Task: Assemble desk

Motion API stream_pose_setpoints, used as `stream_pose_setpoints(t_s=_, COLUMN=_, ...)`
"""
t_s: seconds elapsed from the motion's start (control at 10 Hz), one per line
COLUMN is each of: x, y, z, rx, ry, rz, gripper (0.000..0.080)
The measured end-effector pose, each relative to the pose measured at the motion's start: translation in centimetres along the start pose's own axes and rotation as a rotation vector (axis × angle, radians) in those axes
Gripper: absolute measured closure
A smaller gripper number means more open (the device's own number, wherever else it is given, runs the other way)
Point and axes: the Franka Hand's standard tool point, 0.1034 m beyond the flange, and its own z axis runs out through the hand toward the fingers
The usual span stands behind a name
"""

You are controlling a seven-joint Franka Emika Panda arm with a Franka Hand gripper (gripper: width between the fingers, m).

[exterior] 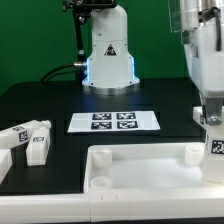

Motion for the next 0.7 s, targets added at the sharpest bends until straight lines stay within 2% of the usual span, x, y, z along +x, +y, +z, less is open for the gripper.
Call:
stream_pose_setpoints(t_s=0.1, x=-0.58, y=-0.1, z=0.15, rx=-0.004, ry=0.003, rz=-0.152, gripper=0.0309)
stream_pose_setpoints(t_s=0.2, x=-0.95, y=-0.18, z=0.28, rx=-0.007, ry=0.003, rz=-0.28, gripper=0.0199)
stream_pose_setpoints(t_s=0.3, x=-0.64, y=-0.21, z=0.24, rx=-0.006, ry=0.006, rz=-0.329, gripper=0.0164)
stream_pose_setpoints(t_s=0.5, x=-0.59, y=-0.21, z=0.26, rx=-0.007, ry=0.007, rz=-0.47, gripper=0.0153)
stream_pose_setpoints(t_s=0.7, x=-0.34, y=-0.32, z=0.6, rx=-0.015, ry=0.012, rz=-0.848, gripper=0.0151)
